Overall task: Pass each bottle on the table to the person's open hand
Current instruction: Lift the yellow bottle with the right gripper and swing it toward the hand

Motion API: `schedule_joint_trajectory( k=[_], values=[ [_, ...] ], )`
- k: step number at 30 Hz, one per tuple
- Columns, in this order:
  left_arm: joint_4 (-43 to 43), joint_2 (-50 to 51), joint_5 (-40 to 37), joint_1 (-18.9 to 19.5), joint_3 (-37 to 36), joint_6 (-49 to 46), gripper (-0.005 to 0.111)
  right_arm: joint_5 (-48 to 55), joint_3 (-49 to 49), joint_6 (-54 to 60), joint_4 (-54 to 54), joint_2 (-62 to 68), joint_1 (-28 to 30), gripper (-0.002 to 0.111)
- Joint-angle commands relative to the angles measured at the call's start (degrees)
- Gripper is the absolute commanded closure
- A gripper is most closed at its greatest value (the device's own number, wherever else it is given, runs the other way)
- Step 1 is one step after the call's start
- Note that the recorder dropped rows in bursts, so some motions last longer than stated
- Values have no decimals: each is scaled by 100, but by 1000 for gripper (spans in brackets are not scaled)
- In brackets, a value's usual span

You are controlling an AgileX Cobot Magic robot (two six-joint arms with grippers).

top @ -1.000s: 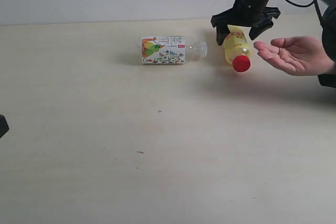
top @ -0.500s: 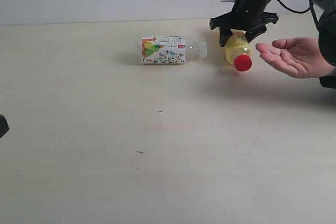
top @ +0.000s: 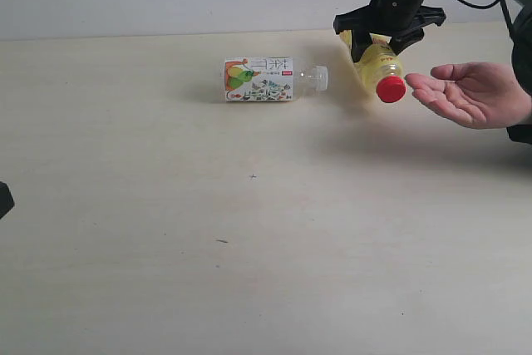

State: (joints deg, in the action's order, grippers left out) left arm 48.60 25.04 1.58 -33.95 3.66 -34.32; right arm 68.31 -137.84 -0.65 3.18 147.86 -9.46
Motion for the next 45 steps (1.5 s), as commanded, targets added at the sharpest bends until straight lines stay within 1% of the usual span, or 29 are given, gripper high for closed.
schedule_joint_trajectory(
  k=[1,14,32,36,45],
  values=[
    [43,-32,40,2,-26,9,107,-12,-31,2,-33,-82,10,108],
    [43,-32,40,2,-26,9,107,166,-31,-8,-21,-658,10,108],
    [43,-32,40,2,-26,9,107,166,-1,-218,140,-2128,10,108],
    [43,-32,40,2,-26,9,107,166,452,-130,89,-2559,10,108],
    [43,-32,40,2,-26,9,107,166,2074,-94,-318,-3775,53,108]
  ],
)
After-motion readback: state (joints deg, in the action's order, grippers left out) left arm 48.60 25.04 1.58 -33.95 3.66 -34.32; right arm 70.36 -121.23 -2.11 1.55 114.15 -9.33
